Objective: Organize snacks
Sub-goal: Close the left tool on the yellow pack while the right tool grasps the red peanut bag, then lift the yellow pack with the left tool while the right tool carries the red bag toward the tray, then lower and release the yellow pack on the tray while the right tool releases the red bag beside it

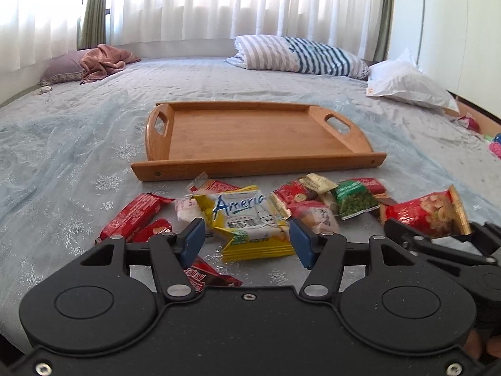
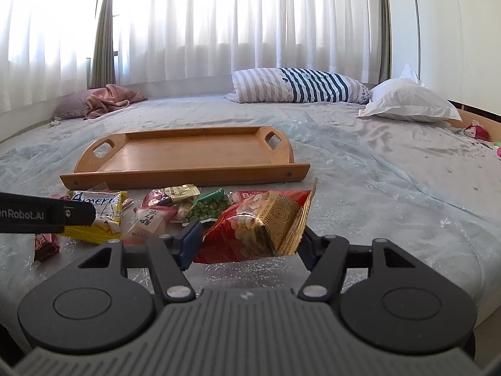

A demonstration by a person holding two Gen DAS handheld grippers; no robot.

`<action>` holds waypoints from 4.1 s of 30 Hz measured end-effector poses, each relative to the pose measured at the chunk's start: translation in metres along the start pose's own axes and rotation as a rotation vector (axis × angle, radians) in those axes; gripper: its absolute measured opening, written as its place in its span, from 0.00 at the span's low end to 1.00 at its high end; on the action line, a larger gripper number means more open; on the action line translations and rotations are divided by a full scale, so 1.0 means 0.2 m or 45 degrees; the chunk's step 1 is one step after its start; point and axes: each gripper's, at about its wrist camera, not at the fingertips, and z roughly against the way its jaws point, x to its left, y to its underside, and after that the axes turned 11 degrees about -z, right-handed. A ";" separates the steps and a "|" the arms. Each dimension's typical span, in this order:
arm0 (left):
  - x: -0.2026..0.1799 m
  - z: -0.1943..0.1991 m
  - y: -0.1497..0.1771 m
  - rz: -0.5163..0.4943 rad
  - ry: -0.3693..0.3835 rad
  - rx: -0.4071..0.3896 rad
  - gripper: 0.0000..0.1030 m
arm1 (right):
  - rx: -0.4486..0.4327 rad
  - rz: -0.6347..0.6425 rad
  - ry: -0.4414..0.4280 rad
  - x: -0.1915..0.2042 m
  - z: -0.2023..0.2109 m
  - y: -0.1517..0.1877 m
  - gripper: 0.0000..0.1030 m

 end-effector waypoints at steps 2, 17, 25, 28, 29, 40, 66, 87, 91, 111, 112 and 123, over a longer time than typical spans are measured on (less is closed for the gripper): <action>0.01 -0.04 0.01 0.029 -0.009 0.012 0.57 | 0.000 0.005 -0.002 0.00 0.00 0.00 0.65; 0.04 -0.19 -0.01 0.162 0.018 0.033 0.25 | -0.018 0.025 0.008 0.00 0.01 0.00 0.71; 0.08 -0.15 -0.03 0.192 0.056 0.023 0.18 | -0.005 0.010 0.011 0.01 0.00 0.00 0.86; 0.07 -0.13 -0.05 0.180 0.062 0.010 0.17 | 0.029 0.032 0.003 0.03 -0.03 0.01 0.90; 0.08 -0.12 -0.05 0.179 0.066 0.008 0.16 | 0.045 0.049 0.002 0.04 -0.03 0.01 0.93; 0.14 -0.08 -0.09 0.249 0.119 0.003 0.13 | 0.090 0.116 -0.019 0.06 -0.05 0.00 0.69; 0.22 -0.39 -0.60 0.422 0.302 -0.135 0.12 | 0.002 0.048 -0.174 -0.10 -0.46 -0.48 0.70; 0.25 -1.01 -0.57 0.603 0.301 0.031 0.12 | 0.253 0.106 -0.280 -0.11 -1.01 -0.55 0.71; 0.24 -1.03 -0.55 0.619 0.299 0.044 0.12 | 0.267 0.101 -0.295 -0.11 -1.04 -0.54 0.71; 0.23 -1.10 -0.46 0.668 0.292 0.092 0.13 | 0.258 0.038 -0.348 -0.15 -1.06 -0.53 0.73; 0.22 -1.10 -0.47 0.664 0.289 0.092 0.13 | 0.257 0.033 -0.350 -0.16 -1.06 -0.53 0.73; 0.20 -1.06 -0.49 0.601 0.287 0.099 0.26 | 0.245 0.007 -0.363 -0.14 -1.05 -0.53 0.82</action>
